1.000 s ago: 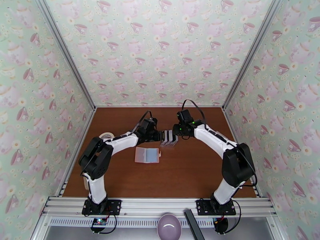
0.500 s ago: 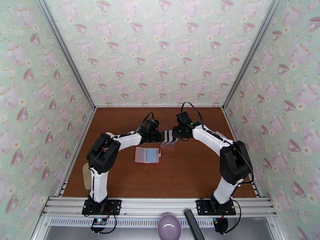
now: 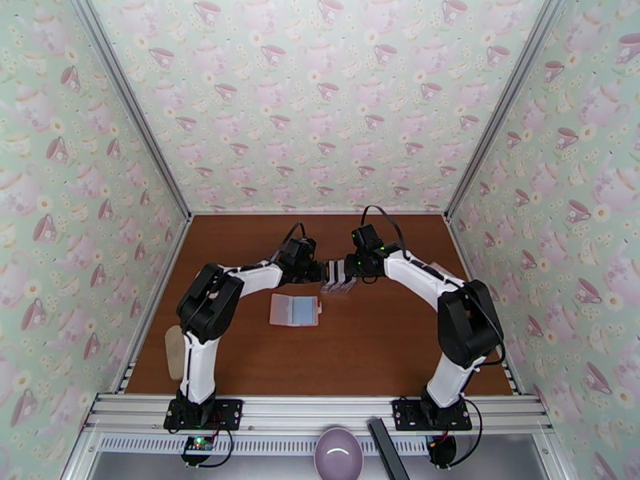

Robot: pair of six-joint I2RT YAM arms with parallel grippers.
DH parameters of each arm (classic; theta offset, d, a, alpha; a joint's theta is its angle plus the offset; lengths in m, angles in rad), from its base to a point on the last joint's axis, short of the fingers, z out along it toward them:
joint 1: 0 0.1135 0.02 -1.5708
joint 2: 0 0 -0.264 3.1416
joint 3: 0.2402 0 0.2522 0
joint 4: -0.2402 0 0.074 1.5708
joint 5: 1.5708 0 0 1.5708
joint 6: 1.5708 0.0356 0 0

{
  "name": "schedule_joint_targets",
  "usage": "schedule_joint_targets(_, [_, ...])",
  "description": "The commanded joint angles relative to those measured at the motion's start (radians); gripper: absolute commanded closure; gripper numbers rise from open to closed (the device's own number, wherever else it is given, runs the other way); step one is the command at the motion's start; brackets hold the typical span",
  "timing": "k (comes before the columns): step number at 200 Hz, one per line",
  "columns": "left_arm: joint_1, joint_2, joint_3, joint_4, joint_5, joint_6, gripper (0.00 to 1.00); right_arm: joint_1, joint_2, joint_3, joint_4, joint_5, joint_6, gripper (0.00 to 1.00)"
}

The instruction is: Put the credit cards into the card holder

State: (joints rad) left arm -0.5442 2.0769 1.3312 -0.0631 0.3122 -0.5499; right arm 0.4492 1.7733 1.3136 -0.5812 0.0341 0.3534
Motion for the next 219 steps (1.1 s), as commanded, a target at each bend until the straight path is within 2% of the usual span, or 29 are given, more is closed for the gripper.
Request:
schedule_joint_targets(1, [0.006, 0.035, 0.031, -0.009, 0.023, -0.005, 0.69, -0.006, 0.024, -0.002, 0.008, -0.027, -0.018, 0.59])
schedule_joint_targets(41, [0.006, 0.043, 0.039, -0.022, 0.02, -0.007, 0.7, -0.005, 0.04, 0.002, 0.01, -0.036, -0.018, 0.55])
schedule_joint_targets(114, [0.007, 0.044, 0.041, -0.045, -0.002, -0.004, 0.7, -0.015, 0.066, -0.008, 0.017, -0.048, -0.013, 0.57])
schedule_joint_targets(219, [0.021, 0.052, 0.047, -0.068, -0.018, -0.005, 0.71, -0.024, 0.041, 0.01, -0.025, 0.026, -0.025, 0.59])
